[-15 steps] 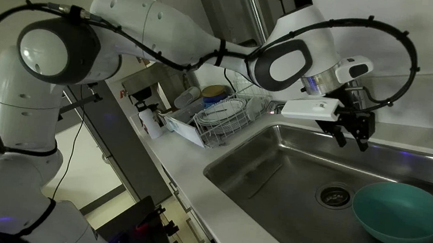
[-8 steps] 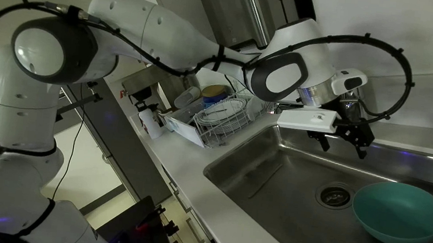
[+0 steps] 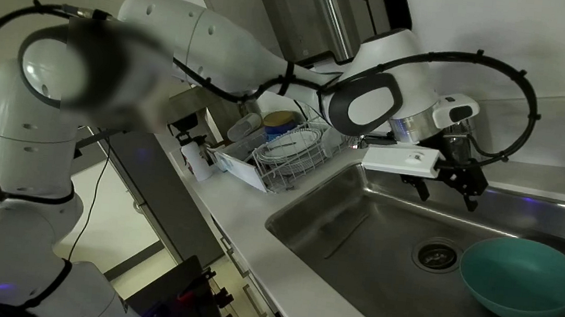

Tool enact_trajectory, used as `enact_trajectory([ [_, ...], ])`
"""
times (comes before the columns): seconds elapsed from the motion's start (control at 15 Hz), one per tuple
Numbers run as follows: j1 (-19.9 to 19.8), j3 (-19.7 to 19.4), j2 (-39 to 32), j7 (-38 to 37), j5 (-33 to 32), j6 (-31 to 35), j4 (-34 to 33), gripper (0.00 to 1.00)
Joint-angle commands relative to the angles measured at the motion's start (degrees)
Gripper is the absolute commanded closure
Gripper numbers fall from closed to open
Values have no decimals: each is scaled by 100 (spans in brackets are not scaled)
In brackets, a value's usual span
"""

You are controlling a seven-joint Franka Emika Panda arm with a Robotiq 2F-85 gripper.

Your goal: Close the tap, put the bowl to the dish rack, and open the sink plug

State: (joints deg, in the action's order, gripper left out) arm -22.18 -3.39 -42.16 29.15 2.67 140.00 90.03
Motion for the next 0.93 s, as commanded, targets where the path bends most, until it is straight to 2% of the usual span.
enact_trajectory([
  [0.0, -23, 57, -287, -2, -101, 132, -192, 0],
  [0.87, 16, 100, -1425, -185, -132, 301, -967, 0],
])
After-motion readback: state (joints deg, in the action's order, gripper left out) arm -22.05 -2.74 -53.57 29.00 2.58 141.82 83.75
